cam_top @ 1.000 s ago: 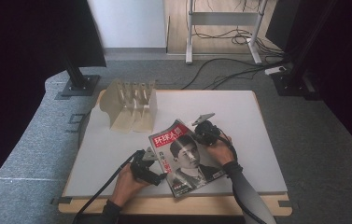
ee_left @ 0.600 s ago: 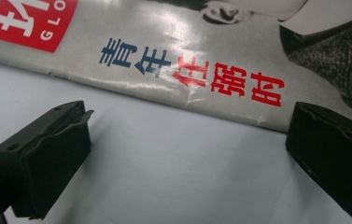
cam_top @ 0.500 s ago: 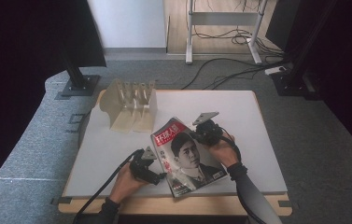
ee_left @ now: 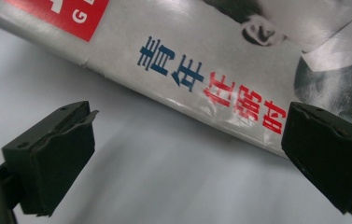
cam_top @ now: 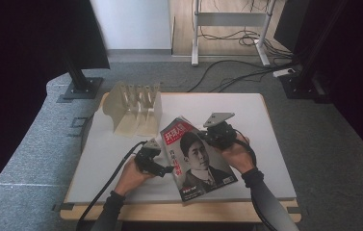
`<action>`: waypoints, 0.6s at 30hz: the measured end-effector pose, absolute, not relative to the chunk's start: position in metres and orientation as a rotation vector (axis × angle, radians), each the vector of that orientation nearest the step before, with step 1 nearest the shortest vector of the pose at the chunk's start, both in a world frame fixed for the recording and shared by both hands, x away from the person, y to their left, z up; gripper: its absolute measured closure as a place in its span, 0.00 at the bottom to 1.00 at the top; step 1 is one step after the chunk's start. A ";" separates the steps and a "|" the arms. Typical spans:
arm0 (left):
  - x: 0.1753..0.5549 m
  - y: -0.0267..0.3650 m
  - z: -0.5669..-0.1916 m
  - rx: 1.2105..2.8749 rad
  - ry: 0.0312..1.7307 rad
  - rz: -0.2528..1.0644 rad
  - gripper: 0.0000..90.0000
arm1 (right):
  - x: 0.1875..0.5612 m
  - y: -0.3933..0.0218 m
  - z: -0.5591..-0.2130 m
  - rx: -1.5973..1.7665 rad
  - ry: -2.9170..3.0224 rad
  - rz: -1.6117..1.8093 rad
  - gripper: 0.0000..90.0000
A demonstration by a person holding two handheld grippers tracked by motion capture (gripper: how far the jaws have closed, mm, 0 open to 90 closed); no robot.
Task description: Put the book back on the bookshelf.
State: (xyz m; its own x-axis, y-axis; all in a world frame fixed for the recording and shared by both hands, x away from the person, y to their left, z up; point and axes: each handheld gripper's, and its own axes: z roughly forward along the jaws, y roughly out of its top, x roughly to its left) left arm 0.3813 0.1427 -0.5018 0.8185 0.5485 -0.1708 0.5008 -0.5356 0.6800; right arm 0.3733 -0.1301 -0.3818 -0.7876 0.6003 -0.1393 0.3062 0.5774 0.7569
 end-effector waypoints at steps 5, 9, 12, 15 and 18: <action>0.392 0.131 -0.503 2.277 0.753 0.070 0.05 | 0.370 -0.133 -0.374 0.720 2.419 1.068 0.96; 0.401 0.126 -0.506 2.256 0.746 0.031 0.06 | 0.366 -0.134 -0.368 0.706 2.415 1.093 0.96; 0.403 0.125 -0.503 2.228 0.733 0.016 0.07 | 0.366 -0.135 -0.368 0.697 2.419 1.106 0.96; 0.402 0.124 -0.497 2.226 0.732 0.045 0.07 | 0.366 -0.135 -0.367 0.696 2.413 1.117 0.96; 0.401 0.125 -0.491 2.214 0.720 0.058 0.07 | 0.366 -0.137 -0.366 0.697 2.409 1.138 0.96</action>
State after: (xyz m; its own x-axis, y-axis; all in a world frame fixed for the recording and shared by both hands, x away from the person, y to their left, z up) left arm 0.4013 0.1252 -0.4912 0.8377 0.5139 -0.1849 0.4779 -0.5259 0.7036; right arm 0.3656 -0.1366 -0.3656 -0.8025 0.5825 -0.1293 0.2702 0.5479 0.7917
